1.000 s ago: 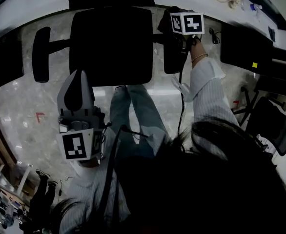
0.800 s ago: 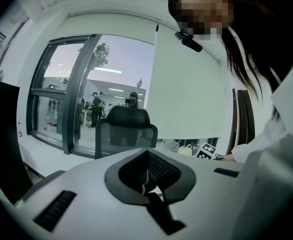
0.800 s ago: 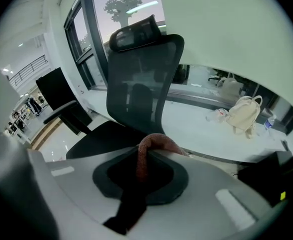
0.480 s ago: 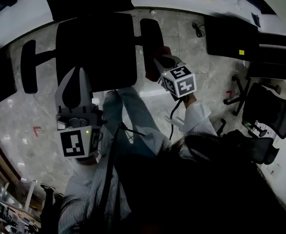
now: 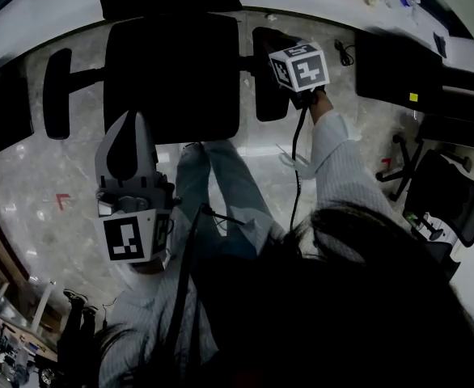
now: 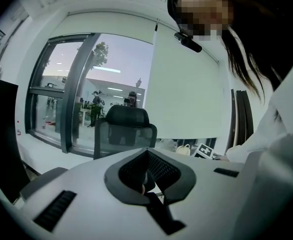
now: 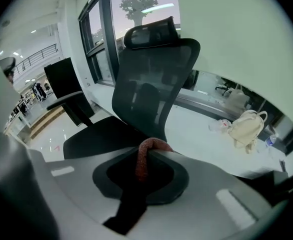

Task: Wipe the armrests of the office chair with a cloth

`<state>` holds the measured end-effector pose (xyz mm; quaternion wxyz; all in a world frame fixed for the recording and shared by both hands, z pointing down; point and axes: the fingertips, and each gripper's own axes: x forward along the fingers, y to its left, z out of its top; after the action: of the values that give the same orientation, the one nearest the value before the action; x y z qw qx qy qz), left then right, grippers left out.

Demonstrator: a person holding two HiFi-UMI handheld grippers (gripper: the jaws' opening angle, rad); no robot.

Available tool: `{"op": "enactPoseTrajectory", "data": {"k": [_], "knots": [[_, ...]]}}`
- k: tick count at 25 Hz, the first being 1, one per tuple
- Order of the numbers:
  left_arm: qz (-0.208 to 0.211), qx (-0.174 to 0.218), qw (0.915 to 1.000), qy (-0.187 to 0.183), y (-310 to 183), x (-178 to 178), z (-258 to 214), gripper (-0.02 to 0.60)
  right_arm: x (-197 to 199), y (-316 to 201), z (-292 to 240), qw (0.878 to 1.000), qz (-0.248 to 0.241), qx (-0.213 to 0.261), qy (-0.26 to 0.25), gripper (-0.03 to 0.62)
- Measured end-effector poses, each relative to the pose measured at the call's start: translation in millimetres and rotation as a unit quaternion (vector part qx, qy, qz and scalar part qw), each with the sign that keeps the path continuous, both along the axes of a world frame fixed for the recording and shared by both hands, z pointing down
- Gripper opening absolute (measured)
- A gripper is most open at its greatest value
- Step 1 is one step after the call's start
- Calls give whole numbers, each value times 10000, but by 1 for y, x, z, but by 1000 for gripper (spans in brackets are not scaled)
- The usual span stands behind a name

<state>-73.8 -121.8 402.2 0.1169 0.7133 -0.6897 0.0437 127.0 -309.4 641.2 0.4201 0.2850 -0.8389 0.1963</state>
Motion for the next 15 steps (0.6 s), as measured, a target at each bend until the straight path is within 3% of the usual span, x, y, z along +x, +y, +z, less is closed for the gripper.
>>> {"op": "enactPoseTrajectory", "data": {"k": [4, 7, 15], "knots": [[-197, -83, 9998, 60, 6, -6, 8, 3, -7, -56, 12, 9991, 286, -27, 306, 31], [-270, -124, 9993, 214, 11, -8, 11, 3, -7, -61, 15, 9981, 509, -153, 322, 31], [-133, 250, 9996, 86, 4, -11, -18, 5, 16, 59, -16, 9998, 107, -148, 37, 29]]}}
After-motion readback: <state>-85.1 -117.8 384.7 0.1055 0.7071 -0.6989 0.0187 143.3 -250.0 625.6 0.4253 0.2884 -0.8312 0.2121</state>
